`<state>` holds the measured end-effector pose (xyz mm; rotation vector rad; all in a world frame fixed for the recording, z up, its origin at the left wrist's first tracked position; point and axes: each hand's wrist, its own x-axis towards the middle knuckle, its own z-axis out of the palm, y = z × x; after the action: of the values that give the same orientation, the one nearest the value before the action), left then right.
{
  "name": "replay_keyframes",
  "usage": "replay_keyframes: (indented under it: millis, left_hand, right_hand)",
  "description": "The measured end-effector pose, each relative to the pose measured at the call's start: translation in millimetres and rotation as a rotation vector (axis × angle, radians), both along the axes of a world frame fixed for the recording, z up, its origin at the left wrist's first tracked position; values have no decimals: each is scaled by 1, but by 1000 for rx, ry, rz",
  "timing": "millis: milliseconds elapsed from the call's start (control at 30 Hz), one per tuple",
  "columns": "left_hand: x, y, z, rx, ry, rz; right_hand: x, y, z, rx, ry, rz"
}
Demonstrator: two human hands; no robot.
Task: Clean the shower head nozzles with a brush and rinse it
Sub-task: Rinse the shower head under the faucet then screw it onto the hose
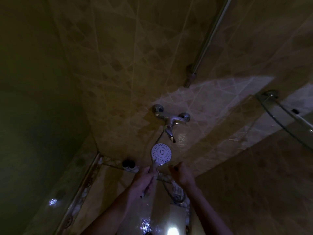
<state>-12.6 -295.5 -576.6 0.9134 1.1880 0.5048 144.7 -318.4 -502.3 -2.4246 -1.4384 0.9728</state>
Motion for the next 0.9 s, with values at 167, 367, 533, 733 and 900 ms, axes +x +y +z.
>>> replay_keyframes:
  millis: [167, 367, 533, 733, 900]
  left_hand:
    - [6, 2, 0, 1, -2, -25]
    - [3, 2, -1, -27, 16, -47]
    - [-2, 1, 4, -10, 12, -33]
    - [-7, 1, 6, 2, 13, -26]
    - [-5, 0, 9, 6, 39, -32]
  right_hand:
    - [-13, 16, 3, 84, -7, 57]
    - [5, 42, 6, 4, -62, -37]
    - [19, 29, 7, -4, 18, -90]
    - [7, 10, 2, -37, 66, 0]
    - [-12, 28, -2, -12, 50, 69]
